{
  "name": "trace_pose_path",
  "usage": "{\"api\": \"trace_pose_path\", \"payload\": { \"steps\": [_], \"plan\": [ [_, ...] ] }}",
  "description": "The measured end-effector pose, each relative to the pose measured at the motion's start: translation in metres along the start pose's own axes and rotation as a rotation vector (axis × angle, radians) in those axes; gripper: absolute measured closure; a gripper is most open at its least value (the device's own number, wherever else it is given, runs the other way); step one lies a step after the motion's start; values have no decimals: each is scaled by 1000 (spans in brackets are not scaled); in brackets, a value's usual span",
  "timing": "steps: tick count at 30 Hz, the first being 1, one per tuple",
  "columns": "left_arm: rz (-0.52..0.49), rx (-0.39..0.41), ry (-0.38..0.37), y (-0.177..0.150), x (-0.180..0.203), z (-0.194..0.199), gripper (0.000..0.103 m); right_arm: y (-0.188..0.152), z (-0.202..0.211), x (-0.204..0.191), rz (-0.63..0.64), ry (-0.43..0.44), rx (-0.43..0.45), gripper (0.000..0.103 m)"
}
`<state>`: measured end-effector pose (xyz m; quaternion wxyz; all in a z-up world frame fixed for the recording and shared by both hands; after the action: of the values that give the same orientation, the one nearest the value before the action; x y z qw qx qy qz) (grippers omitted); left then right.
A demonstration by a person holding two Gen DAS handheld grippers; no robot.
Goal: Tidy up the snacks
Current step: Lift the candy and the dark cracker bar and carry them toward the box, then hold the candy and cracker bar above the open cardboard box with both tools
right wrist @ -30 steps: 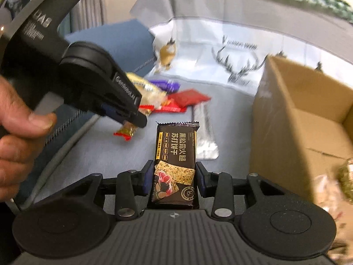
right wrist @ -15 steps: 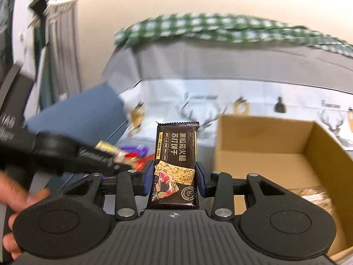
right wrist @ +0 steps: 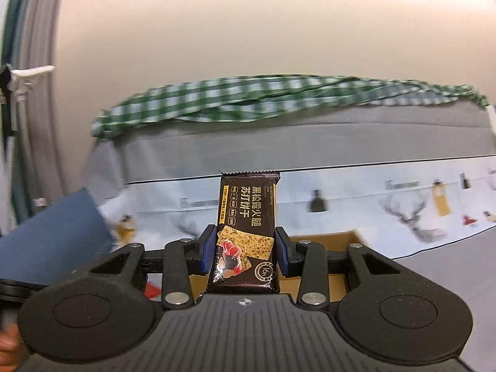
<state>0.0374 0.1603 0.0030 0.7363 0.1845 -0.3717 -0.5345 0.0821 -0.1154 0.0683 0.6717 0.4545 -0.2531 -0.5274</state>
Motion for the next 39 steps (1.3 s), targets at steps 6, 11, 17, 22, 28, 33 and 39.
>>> {"api": "trace_pose_path", "payload": {
  "steps": [6, 11, 17, 22, 28, 33, 39],
  "plan": [
    [-36, 30, -42, 4, 30, -11, 85, -20, -13, 39, -83, -63, -74, 62],
    [-81, 64, -89, 5, 63, -23, 85, -24, -12, 53, -82, -70, -74, 62],
    [-207, 74, -140, -2, 109, -44, 85, -23, -14, 63, -54, -91, -72, 62],
    [-273, 83, -167, -5, 134, -58, 85, -23, -16, 75, -76, -113, -84, 62],
    [-303, 82, -192, -12, 147, -64, 85, -25, -19, 81, -80, -138, -102, 62],
    [-304, 83, -204, -11, 152, -67, 85, -25, -22, 81, -80, -141, -108, 62],
    [-303, 84, -208, -10, 153, -66, 85, -24, -25, 75, -55, -134, -116, 62]
  ]
}}
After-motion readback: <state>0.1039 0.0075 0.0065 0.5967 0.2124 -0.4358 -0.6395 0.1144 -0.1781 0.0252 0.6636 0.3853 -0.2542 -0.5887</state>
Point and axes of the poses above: each gripper's, at about its wrist camera, not at the fingertips, and z roughly against the way its jaws point, x to its right, y to its top, the point moved 2 cm from there along -z, roughly the way its jaws point, and after that the axes turned 8 degrees about -x, right-handed, at the moved point
